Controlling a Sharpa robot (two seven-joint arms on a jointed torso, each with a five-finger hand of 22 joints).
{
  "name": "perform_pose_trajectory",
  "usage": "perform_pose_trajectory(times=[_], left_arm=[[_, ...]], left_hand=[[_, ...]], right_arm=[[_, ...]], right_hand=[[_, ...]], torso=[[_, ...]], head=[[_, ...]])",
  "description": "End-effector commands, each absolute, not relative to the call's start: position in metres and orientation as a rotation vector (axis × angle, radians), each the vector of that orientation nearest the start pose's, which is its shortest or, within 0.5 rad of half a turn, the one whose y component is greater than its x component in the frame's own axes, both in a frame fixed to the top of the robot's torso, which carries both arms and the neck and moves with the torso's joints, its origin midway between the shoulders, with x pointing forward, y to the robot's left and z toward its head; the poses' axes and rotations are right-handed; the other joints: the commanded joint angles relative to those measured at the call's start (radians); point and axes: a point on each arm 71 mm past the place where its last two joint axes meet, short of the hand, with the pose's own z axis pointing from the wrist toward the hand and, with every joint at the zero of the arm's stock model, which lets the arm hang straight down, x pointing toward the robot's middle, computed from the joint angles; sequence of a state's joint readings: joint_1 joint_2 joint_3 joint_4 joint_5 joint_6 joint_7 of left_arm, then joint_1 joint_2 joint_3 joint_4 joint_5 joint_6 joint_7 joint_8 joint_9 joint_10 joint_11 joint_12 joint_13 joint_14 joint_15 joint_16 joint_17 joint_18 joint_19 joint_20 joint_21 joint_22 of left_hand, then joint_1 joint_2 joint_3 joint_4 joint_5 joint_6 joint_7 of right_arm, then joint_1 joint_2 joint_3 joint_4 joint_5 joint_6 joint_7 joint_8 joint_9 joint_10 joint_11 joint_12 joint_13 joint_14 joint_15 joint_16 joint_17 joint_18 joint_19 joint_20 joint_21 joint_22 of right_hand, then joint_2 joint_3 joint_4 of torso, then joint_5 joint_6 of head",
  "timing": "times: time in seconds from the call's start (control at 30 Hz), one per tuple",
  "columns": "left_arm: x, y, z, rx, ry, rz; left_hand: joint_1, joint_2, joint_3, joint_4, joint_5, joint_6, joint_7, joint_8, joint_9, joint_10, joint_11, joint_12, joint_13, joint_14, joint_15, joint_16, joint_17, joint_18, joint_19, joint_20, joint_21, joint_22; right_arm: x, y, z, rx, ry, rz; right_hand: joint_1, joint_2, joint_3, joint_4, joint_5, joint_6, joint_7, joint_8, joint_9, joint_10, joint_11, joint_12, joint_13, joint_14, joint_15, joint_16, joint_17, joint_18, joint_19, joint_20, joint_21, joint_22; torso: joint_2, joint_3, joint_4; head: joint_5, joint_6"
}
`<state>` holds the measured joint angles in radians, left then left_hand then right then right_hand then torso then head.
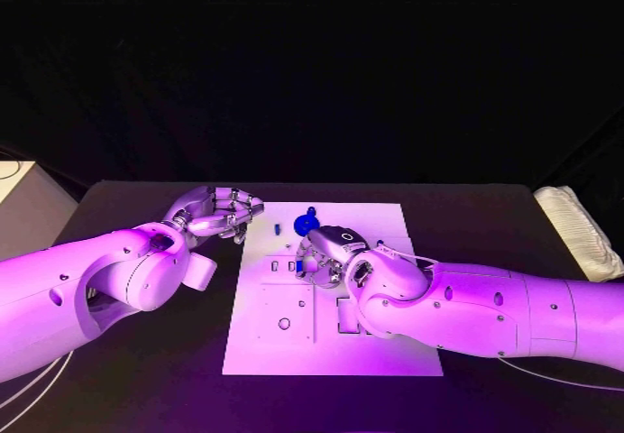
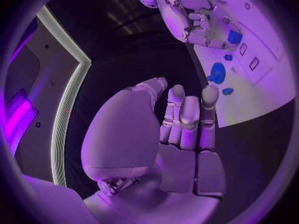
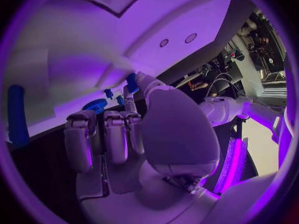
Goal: Assemble the parts on the task board
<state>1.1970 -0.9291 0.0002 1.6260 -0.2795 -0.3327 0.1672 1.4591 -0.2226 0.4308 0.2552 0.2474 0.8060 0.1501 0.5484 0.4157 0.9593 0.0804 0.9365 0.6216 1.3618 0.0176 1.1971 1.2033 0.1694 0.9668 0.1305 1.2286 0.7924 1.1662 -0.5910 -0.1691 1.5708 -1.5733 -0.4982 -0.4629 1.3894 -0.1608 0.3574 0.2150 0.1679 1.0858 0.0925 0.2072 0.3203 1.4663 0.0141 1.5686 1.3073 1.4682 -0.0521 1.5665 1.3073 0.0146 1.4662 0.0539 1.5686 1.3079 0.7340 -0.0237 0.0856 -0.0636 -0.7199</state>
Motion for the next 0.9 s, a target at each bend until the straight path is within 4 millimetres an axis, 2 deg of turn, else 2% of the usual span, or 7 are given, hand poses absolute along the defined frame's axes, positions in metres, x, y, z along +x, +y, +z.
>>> perform_pose_trajectory(times=[0.03, 0.7, 0.83, 0.9], left_arm=[[0.4728, 0.2165, -0.1660, -0.912, 1.630, -1.370], [0.4728, 0.2174, -0.1666, -0.910, 1.639, -1.366], [0.4728, 0.2175, -0.1667, -0.910, 1.640, -1.366], [0.4727, 0.2176, -0.1667, -0.910, 1.641, -1.366]], left_hand=[[-0.004, -0.001, 0.009, 0.000, 0.000, -0.007, 0.008, 0.010, 0.001, -0.009, -0.002, 0.010, -0.003, 0.022, -0.002, 0.089, 0.061, -0.012, 0.005, -0.007, 0.006, 0.004], [-0.005, -0.002, 0.009, 0.001, 0.000, -0.008, 0.009, 0.010, 0.001, -0.008, -0.002, 0.012, -0.003, 0.024, -0.002, 0.095, 0.065, -0.012, 0.009, -0.007, 0.008, 0.008], [-0.006, -0.002, 0.009, 0.001, 0.000, -0.008, 0.009, 0.010, 0.001, -0.008, -0.002, 0.013, -0.003, 0.025, -0.001, 0.099, 0.068, -0.013, 0.009, -0.007, 0.009, 0.009], [-0.006, -0.002, 0.009, 0.001, 0.000, -0.008, 0.009, 0.010, 0.001, -0.008, -0.002, 0.013, -0.003, 0.025, -0.001, 0.099, 0.068, -0.013, 0.009, -0.007, 0.009, 0.009]], right_arm=[[0.4407, -0.0798, -0.2288, -0.148, 1.669, 0.601], [0.4425, -0.0795, -0.2306, -0.150, 1.661, 0.599], [0.4425, -0.0791, -0.2306, -0.152, 1.658, 0.604], [0.4426, -0.0791, -0.2306, -0.154, 1.657, 0.607]], right_hand=[[-0.010, -0.002, 0.003, 0.002, 0.004, 0.007, -0.005, 0.029, 0.025, 0.104, -0.002, 0.002, 0.264, 0.103, -0.001, 0.004, 0.263, -0.015, 0.105, -0.001, 0.002, 0.263], [-0.056, -0.045, -0.011, 0.016, 0.004, -0.026, 0.012, 0.028, 0.023, 0.104, 0.012, 0.002, 0.264, 0.103, 0.011, 0.004, 0.263, -0.015, 0.105, 0.008, 0.002, 0.263], [-0.069, -0.068, -0.035, 0.024, 0.005, -0.067, 0.029, 0.011, 0.013, 0.103, 0.027, 0.001, 0.262, 0.103, 0.023, 0.004, 0.263, -0.015, 0.105, 0.018, 0.002, 0.263], [-0.068, -0.072, -0.044, 0.026, 0.006, -0.081, 0.035, 0.005, 0.009, 0.093, 0.032, -0.012, 0.253, 0.103, 0.028, 0.004, 0.263, -0.015, 0.105, 0.023, 0.002, 0.263]], torso=[[0.000, -0.0002, 0.0008], [-0.001, -0.0009, -0.0001], [-0.001, -0.0013, -0.0005], [-0.001, -0.0016, -0.0002]], head=[[-0.001, -0.001], [-0.002, -0.002], [-0.003, -0.001], [-0.003, 0.000]])
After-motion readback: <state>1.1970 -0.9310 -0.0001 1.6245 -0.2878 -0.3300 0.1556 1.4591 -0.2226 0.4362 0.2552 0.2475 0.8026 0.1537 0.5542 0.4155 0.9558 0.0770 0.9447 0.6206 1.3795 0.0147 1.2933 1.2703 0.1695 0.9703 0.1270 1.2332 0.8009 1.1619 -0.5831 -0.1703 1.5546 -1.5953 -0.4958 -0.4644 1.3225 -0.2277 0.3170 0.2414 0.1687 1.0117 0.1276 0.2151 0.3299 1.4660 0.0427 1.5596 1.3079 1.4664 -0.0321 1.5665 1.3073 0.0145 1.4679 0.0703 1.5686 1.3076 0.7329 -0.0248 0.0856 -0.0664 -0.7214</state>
